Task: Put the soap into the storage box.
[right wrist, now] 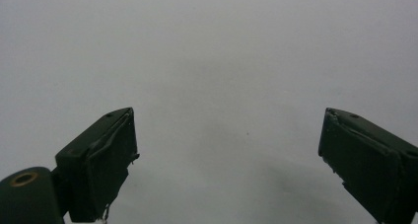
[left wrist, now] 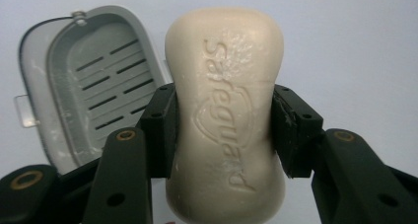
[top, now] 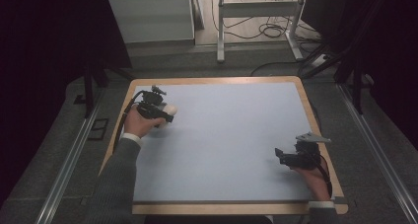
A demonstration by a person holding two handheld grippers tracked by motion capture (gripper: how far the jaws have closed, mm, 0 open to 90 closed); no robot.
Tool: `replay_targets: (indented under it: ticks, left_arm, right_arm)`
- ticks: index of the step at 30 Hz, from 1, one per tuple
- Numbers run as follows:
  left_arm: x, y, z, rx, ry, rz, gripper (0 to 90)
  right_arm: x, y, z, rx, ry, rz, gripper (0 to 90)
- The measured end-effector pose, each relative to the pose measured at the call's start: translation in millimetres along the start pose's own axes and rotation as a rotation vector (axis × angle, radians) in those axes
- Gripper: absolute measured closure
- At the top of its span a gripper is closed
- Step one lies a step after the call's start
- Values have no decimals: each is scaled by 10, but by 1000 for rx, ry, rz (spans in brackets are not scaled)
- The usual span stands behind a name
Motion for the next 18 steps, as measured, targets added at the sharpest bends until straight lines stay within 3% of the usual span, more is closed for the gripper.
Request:
replay_targets:
  ticks: [18]
  left_arm:
    - [-244,56,-104,-15,36,52,495]
  right_arm:
    - [-4,-4,-9,-3,-2,1,76]
Point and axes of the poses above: each handheld gripper's, and its own axes: z roughly backward along the jaws, y roughly out of its top, x roughly to its right, the point moved 2 cm from there along -z, roughly forward along the jaws, and after that the axes turned 6 degrees about y, right-handed, at the moved point
